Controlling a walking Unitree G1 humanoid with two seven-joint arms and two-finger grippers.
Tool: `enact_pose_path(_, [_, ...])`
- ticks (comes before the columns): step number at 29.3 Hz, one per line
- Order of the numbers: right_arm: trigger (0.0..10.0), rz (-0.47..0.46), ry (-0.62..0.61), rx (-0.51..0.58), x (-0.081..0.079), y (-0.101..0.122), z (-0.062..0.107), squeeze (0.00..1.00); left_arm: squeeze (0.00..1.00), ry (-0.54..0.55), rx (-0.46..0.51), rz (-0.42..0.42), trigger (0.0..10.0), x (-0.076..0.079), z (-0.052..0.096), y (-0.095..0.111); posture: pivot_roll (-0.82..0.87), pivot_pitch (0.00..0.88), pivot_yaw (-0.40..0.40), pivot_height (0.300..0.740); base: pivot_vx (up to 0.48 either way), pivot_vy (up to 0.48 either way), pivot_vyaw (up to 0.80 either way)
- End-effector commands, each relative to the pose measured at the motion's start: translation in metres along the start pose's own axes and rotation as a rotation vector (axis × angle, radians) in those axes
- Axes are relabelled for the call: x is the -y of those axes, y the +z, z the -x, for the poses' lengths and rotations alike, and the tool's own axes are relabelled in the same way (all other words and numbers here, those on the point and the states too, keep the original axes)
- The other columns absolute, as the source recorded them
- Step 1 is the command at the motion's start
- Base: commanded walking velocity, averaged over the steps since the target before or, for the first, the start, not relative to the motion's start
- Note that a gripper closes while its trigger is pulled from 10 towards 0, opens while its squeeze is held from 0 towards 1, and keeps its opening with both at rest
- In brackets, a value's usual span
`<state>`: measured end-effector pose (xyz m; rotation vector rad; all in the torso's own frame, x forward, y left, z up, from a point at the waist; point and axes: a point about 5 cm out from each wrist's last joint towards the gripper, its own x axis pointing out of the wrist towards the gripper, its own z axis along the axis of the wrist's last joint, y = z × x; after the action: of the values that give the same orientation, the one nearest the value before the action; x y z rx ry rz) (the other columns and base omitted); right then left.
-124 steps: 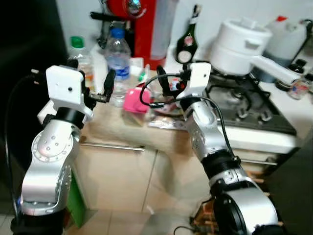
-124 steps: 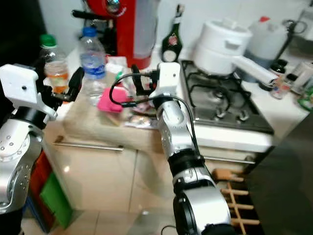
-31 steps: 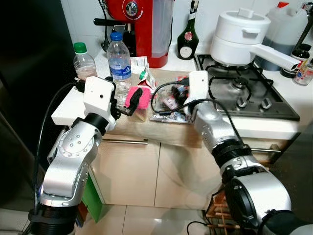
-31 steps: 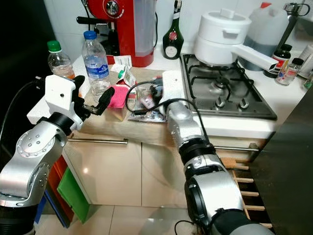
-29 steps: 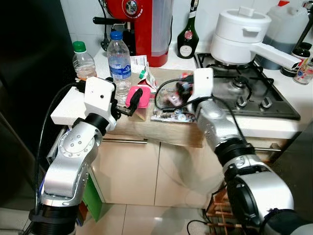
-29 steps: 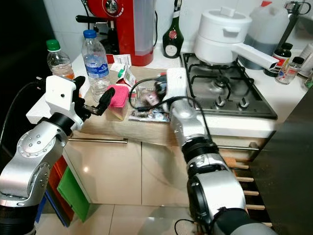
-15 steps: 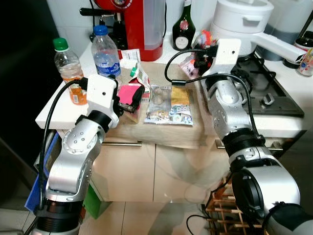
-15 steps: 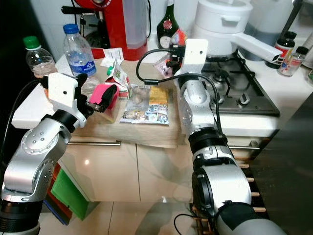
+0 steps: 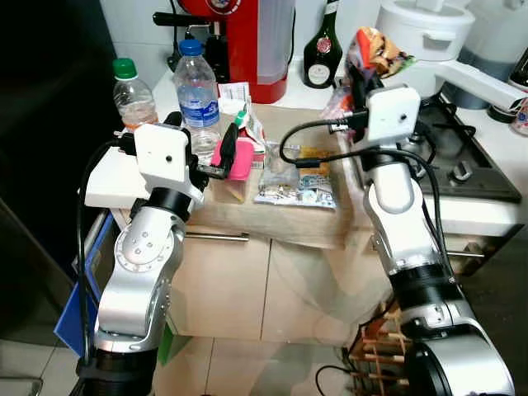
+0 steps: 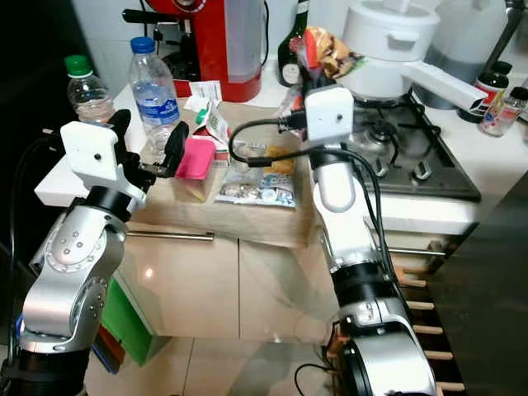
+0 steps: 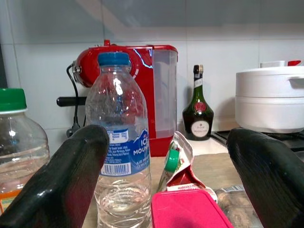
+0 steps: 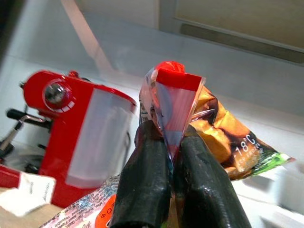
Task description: Restocking fridge
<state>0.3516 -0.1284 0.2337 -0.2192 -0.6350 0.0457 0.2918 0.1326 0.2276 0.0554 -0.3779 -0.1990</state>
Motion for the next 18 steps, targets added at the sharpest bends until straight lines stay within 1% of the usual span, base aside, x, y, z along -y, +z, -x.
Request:
enact_pose_path(1, [0.0,0.021,-0.021,0.032,0.0050,0.0077,-0.0021,0.00,0.00,0.007,0.005,-0.008,10.0,-0.0003,-0.0037,-0.0002,-0.01,0.000,-0.020,0.740,0.000,0.000,0.00])
enact_pose_path(8, [0.0,0.028,-0.024,0.027,0.0024,0.0064,0.0017,0.00,0.00,0.020,0.005,-0.015,10.0,-0.0029,-0.0062,-0.0012,-0.01,0.000,-0.017,0.740,0.000,0.000,0.00])
enact_pose_path(18, [0.0,0.028,-0.037,-0.002,0.0036,0.0019,0.0039,0.00,0.00,0.022,0.017,-0.039,10.0,-0.0041,-0.0096,-0.0015,-0.02,0.000,-0.014,0.740,-0.279,0.000,0.00])
